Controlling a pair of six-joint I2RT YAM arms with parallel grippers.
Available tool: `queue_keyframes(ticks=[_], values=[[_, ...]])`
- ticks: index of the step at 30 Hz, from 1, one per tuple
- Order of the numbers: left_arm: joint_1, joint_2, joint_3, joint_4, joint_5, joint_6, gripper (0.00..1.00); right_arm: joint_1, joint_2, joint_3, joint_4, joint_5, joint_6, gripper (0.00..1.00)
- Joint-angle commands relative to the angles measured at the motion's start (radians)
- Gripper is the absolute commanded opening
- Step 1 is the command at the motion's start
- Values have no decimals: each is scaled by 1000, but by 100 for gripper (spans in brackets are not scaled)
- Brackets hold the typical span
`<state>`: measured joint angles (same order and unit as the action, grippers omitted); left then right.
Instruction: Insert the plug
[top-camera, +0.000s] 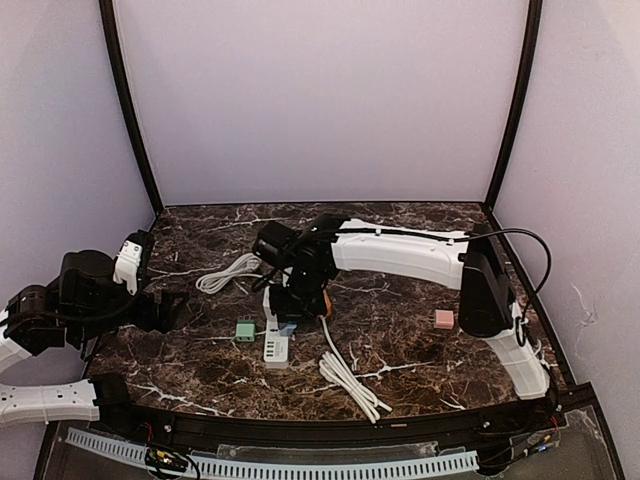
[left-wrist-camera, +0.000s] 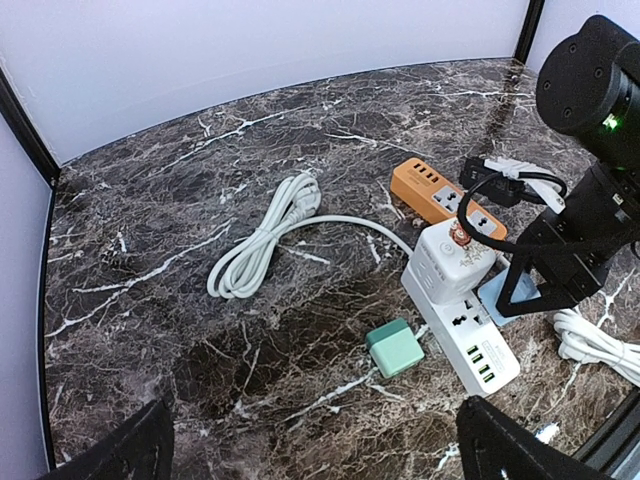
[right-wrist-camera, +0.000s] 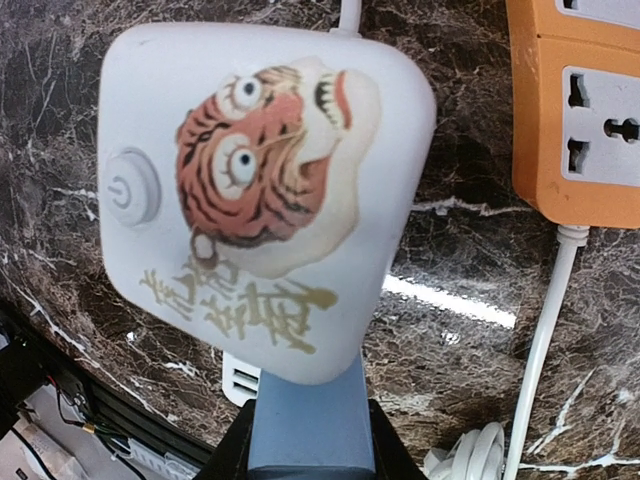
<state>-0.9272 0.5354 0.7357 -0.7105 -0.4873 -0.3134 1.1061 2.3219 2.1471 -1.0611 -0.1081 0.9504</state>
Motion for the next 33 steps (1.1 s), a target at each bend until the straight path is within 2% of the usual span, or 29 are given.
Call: queue_keyframes(ticks=[1, 28, 33], values=[[4, -8, -21, 12, -8, 11, 99, -9, 31, 26, 6, 2, -15, 0], [5, -16, -24, 16, -14, 14, 99, -16, 66, 28, 17, -1, -29, 0], [4, -18, -24, 16, -14, 14, 99, -16, 70, 23, -40, 25, -20, 0]])
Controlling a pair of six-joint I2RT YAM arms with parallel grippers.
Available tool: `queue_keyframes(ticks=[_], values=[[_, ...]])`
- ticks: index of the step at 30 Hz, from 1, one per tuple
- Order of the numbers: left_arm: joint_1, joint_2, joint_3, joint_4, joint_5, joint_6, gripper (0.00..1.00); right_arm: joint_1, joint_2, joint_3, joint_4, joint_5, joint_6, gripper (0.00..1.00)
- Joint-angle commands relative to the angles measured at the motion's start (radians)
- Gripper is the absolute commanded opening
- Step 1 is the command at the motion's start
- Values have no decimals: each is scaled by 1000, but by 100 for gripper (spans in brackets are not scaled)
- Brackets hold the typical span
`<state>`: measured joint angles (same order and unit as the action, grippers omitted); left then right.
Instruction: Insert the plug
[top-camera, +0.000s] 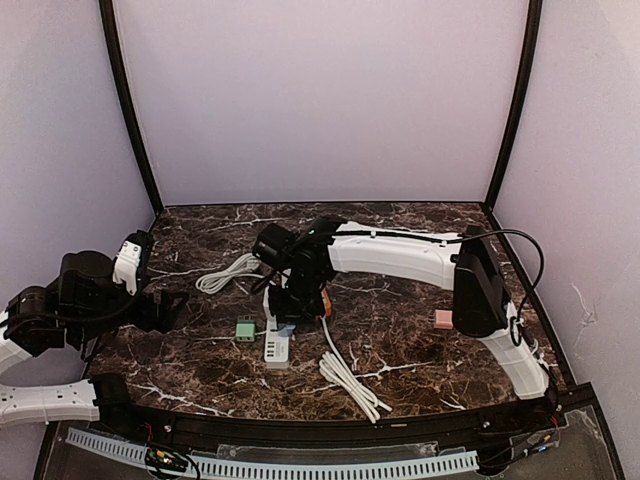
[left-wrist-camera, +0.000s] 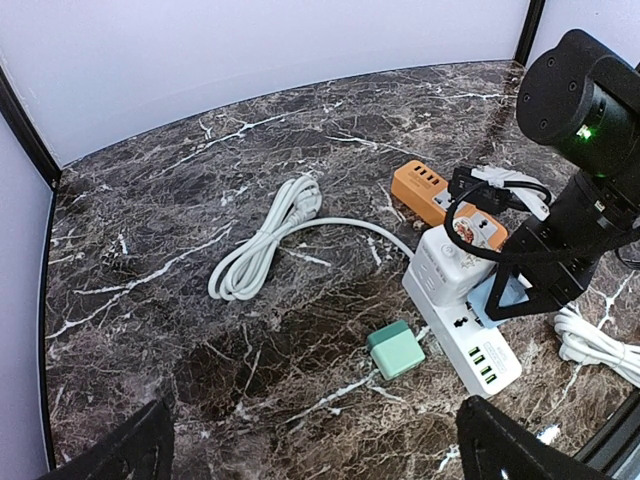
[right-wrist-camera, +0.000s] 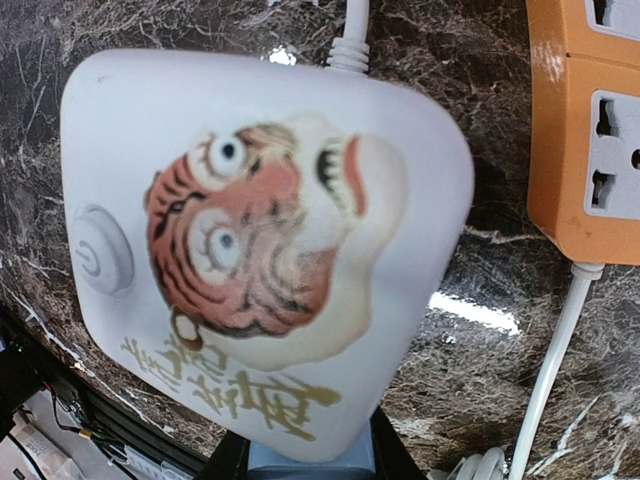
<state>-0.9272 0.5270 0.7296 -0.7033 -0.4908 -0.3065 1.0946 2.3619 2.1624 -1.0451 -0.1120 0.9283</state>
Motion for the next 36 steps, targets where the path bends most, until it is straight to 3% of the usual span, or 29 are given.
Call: queue_keyframes(ticks=[1, 13, 23, 36], values=[[4, -10, -18, 8, -12, 7, 99, -4, 30, 7, -79, 38, 4, 0], [5, -15, -19, 9, -13, 7, 99, -4, -38, -98, -293, 135, -94, 0], [4, -10, -22, 13, -4, 10, 99, -2, 14, -38, -324, 78, -182, 0], [4, -1, -24, 14, -3, 10, 99, -3, 81, -4, -325, 80, -163, 0]])
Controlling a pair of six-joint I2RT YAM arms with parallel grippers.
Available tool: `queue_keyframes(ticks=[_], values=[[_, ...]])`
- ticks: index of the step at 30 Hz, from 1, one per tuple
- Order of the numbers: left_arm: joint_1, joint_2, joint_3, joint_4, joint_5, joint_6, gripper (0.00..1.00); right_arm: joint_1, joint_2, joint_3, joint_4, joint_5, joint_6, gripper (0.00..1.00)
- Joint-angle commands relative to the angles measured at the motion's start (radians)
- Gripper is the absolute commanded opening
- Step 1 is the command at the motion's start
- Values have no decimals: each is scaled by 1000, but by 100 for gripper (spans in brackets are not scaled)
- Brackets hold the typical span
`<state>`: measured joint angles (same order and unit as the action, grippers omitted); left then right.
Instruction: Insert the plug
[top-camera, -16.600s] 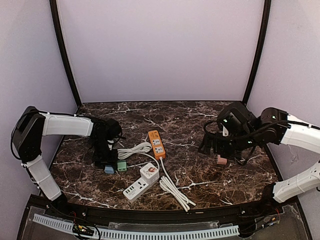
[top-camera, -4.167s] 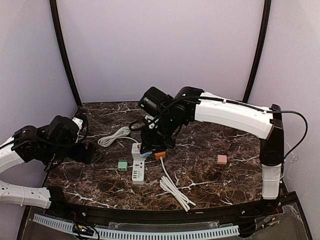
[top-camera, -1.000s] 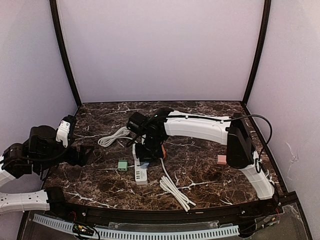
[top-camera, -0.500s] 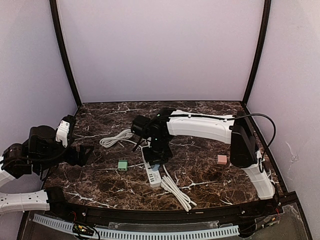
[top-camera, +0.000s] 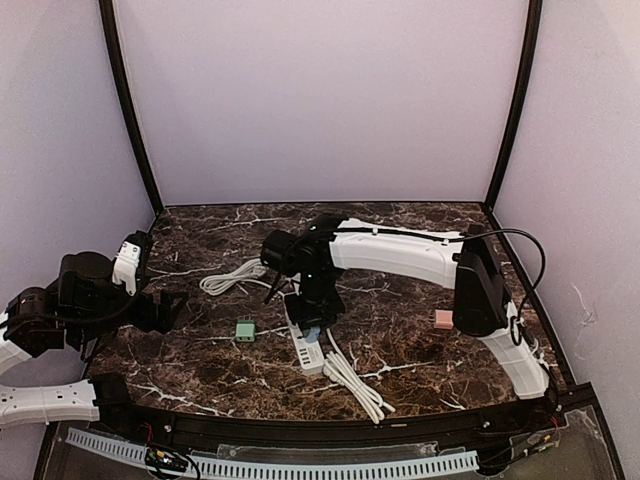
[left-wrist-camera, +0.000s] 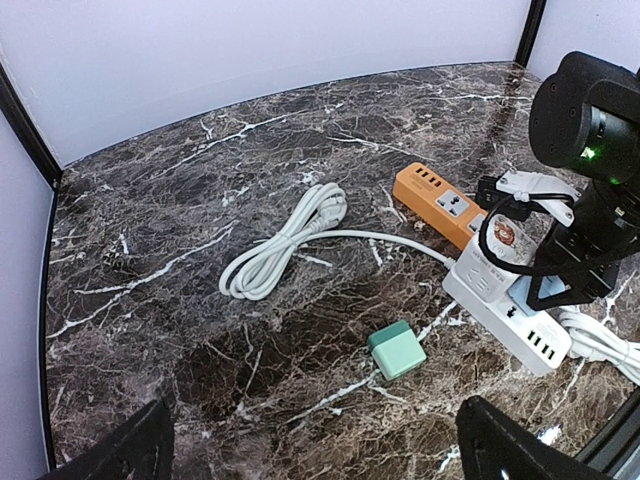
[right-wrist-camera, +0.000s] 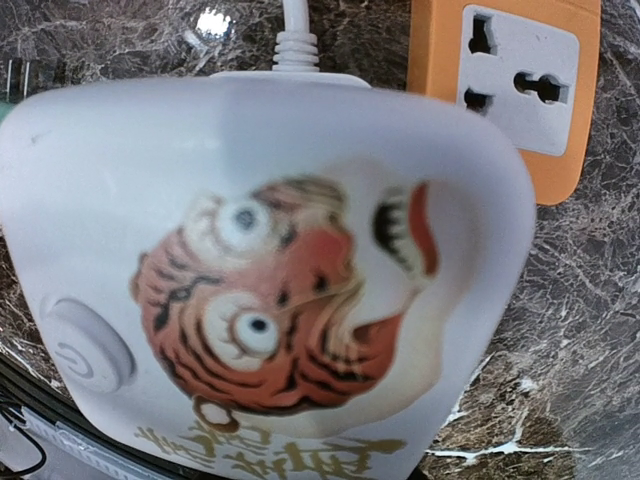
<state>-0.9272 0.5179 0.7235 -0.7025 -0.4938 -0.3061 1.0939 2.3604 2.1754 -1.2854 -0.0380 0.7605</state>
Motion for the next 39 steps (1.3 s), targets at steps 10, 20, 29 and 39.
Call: queue_keyframes(ticks=[10, 20, 29, 39], values=[[4, 14, -19, 14, -3, 9, 99, 0, 143, 8, -68, 14, 26, 0], [5, 11, -19, 13, -12, 7, 99, 0, 182, 43, -83, 32, 30, 0], [4, 16, -19, 16, -5, 10, 99, 1, 68, 30, -49, 55, 34, 5], [4, 16, -19, 14, -10, 8, 99, 5, -103, -36, 41, 75, 39, 34]])
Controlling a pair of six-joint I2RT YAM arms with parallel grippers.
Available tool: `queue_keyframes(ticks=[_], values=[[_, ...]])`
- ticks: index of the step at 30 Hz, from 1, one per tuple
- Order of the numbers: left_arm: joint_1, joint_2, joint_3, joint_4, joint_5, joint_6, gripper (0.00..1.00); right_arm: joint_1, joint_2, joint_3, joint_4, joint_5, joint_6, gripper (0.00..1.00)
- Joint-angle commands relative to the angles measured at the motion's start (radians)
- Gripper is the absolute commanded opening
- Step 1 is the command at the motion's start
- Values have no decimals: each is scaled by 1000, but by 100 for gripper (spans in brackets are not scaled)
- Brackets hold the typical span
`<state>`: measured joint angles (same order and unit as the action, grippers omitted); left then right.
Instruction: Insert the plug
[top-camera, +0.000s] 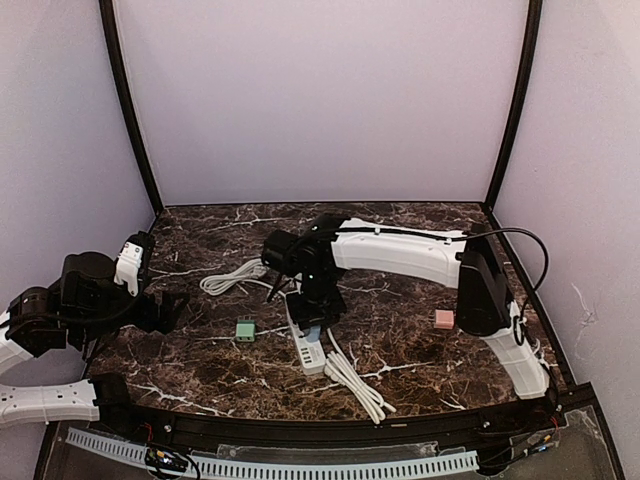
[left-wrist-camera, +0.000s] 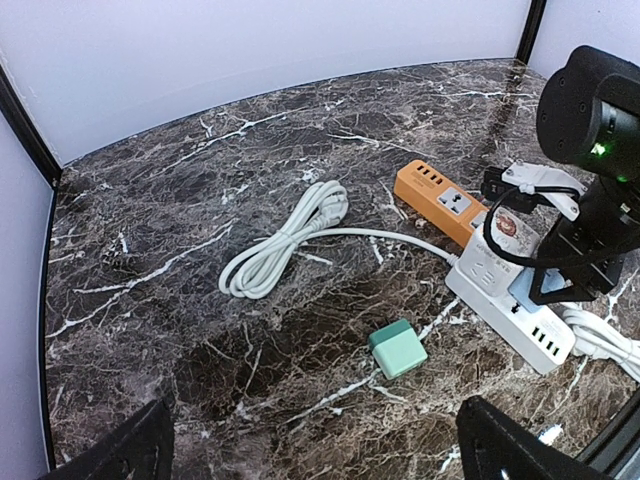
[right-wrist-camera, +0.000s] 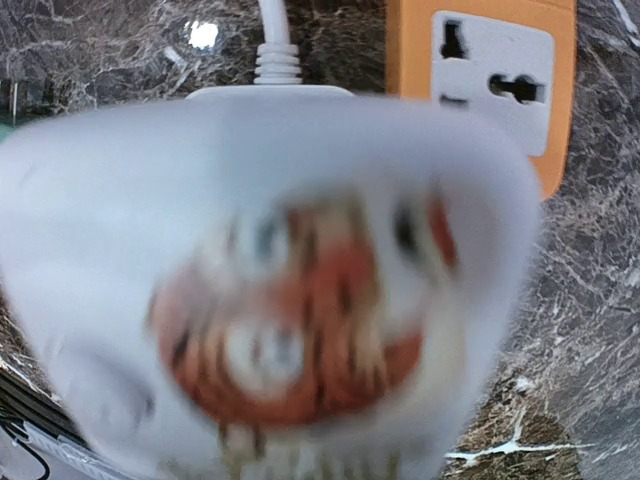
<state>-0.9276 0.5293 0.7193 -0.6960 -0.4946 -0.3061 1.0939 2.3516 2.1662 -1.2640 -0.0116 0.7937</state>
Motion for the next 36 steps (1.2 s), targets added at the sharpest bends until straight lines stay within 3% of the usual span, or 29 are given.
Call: queue_keyframes(ticks=[1, 11, 19, 29, 36], values=[[4, 3, -14, 7, -12, 7, 99, 6, -108, -32, 29, 50, 6, 36], [5, 32, 3, -11, -82, -18, 99, 17, -269, -142, 140, 52, -3, 54], [5, 107, 121, -140, -121, -110, 99, -10, -493, -428, 341, 22, 12, 69], [5, 208, 274, -295, 36, -196, 99, -167, -657, -763, 762, -246, 42, 67], [5, 274, 301, -363, 154, -275, 99, -226, -609, -814, 881, -401, 0, 70]])
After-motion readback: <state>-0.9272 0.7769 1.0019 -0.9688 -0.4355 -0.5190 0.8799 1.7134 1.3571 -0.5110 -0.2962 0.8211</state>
